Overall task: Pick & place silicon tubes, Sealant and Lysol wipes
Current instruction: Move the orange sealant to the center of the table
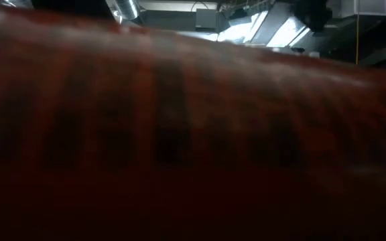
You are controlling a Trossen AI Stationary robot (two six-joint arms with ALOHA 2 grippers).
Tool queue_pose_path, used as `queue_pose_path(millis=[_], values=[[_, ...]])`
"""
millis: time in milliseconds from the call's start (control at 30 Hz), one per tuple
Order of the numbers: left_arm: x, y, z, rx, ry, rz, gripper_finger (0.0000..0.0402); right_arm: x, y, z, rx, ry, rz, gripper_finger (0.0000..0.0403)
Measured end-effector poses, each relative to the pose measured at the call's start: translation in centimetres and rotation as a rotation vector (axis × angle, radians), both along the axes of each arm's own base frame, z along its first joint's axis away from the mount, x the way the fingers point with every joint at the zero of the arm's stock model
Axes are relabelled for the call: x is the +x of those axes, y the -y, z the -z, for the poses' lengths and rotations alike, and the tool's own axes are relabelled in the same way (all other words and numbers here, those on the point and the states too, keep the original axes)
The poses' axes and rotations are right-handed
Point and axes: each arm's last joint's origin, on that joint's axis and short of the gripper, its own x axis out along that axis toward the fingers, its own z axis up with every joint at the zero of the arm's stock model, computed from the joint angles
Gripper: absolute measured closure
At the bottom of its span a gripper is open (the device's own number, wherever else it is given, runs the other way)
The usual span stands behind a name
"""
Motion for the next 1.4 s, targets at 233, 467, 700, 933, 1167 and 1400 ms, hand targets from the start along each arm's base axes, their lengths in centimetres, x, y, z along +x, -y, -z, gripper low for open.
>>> queue_pose_path(millis=[233,467,700,933,1167,1400], values=[[0.0,-0.1,0.0,0.011,0.008,-0.014,0.0396,-4.9,1.3,1.5,0.085,0.503,-0.12,0.0066],[0.3,-0.5,0.0,0.003,0.004,-0.025,0.0396,-8.7,2.7,3.9,0.01,0.86,-0.076,0.0066],[0.9,-1.2,-0.1,-0.013,0.006,-0.04,0.0396,-10.8,3.4,6.4,0.026,0.937,-0.061,0.0066],[2.2,-1.5,-0.9,-0.187,0.051,0.052,0.0396,-12.2,3.8,8.1,0.018,1.018,-0.05,0.0066],[2.6,-0.9,-1.9,-0.344,0.092,0.211,0.0399,-12.6,3.9,9.0,0.016,0.988,-0.053,0.0066],[2.0,0.8,-1.5,-0.392,0.062,0.315,0.0399,-12.7,4.0,9.3,0.011,0.964,-0.05,0.0066]])
